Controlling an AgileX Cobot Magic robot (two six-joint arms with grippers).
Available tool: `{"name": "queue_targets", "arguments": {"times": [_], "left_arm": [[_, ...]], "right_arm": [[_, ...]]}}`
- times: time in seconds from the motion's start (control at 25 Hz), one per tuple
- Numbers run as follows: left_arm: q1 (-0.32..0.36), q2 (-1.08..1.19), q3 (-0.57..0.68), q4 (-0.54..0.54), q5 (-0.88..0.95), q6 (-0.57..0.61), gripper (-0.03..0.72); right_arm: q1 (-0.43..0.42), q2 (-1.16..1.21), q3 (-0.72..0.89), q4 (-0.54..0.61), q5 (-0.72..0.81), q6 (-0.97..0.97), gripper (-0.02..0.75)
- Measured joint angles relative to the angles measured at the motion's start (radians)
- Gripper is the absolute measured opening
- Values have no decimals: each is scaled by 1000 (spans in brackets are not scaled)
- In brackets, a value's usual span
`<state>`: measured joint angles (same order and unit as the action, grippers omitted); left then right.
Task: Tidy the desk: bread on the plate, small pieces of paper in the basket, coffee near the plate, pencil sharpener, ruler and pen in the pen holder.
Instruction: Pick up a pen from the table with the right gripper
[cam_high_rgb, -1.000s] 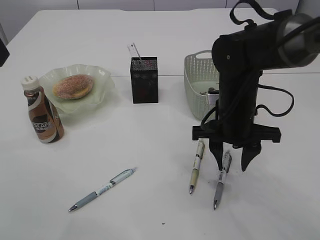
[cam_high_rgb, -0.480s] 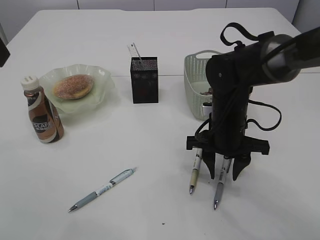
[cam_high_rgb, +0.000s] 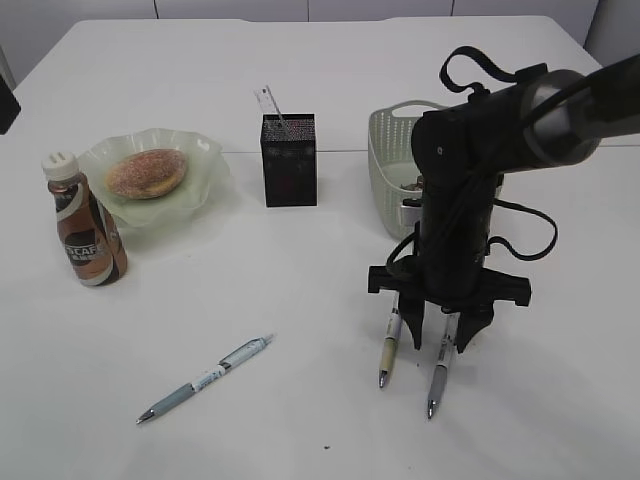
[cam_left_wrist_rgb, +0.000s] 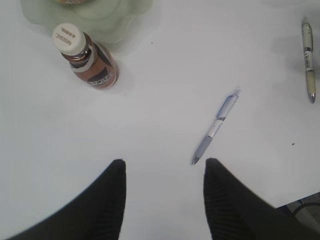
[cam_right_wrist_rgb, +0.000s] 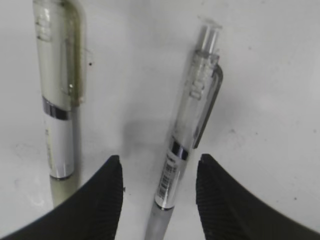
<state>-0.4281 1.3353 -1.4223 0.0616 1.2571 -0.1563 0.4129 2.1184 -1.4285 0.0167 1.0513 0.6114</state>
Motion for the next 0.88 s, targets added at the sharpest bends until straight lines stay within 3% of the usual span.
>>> {"name": "queue_targets", "arguments": {"times": [0.88], "left_arm": [[0, 0, 0, 0, 0, 0, 370]], "right_arm": [[0, 2, 2, -30, 10, 48, 348]]}}
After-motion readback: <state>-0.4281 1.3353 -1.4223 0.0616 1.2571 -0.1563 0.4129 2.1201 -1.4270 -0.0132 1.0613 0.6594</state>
